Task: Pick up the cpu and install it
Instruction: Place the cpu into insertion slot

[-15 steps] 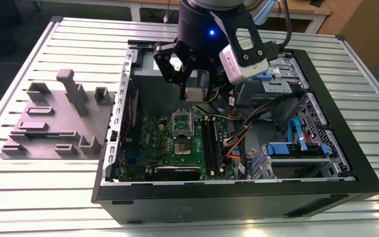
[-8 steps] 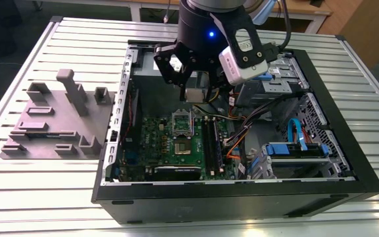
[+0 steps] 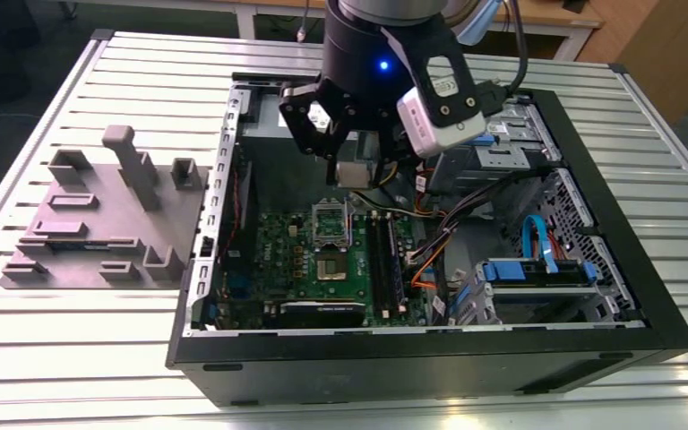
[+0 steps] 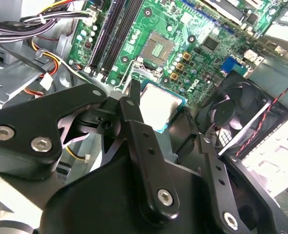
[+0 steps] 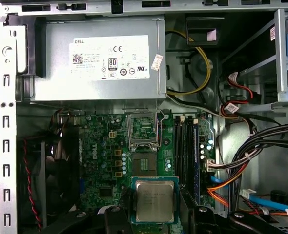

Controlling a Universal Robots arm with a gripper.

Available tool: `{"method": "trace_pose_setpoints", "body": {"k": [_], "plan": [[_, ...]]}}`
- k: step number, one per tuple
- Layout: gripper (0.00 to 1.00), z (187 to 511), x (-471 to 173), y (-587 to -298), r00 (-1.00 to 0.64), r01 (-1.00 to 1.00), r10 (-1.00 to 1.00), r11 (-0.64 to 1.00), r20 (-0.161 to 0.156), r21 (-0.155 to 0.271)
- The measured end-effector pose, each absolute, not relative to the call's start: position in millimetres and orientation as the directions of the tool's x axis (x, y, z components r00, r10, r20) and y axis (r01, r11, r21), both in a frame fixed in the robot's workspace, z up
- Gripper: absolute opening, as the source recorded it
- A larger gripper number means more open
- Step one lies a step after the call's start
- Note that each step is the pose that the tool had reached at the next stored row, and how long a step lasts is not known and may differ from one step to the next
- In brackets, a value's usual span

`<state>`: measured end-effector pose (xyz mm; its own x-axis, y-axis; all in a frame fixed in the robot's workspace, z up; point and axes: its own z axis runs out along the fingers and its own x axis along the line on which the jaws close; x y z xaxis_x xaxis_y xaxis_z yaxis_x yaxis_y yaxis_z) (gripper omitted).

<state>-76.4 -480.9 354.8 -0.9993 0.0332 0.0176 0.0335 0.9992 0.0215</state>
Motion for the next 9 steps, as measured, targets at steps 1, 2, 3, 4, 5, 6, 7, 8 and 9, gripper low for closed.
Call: {"method": "trace_pose_setpoints", "body": {"k": [1, 2, 3, 4, 5, 6, 7, 8, 9], "plan": [[0.47, 354.6, -76.4, -481.0, -0.999, 0.034, 0.033, 0.999, 0.018, 0.021], [0.47, 354.3, -76.4, -481.0, -0.999, 0.034, 0.033, 0.999, 0.018, 0.022], [0.47, 354.2, -76.4, -481.0, -0.999, 0.034, 0.033, 0.999, 0.018, 0.022], [0.47, 354.0, -76.4, -481.0, -0.999, 0.034, 0.033, 0.999, 0.018, 0.022], [0.47, 353.8, -76.4, -481.1, -0.999, 0.034, 0.033, 0.999, 0.018, 0.022], [0.47, 353.6, -76.4, -481.1, -0.999, 0.034, 0.033, 0.999, 0.018, 0.022], [0.47, 353.4, -76.4, -481.2, -0.999, 0.034, 0.033, 0.999, 0.018, 0.022], [0.47, 353.2, -76.4, -481.2, -0.999, 0.034, 0.033, 0.999, 0.018, 0.022], [0.47, 353.0, -76.4, -481.4, -0.999, 0.034, 0.033, 0.999, 0.018, 0.022]]}}
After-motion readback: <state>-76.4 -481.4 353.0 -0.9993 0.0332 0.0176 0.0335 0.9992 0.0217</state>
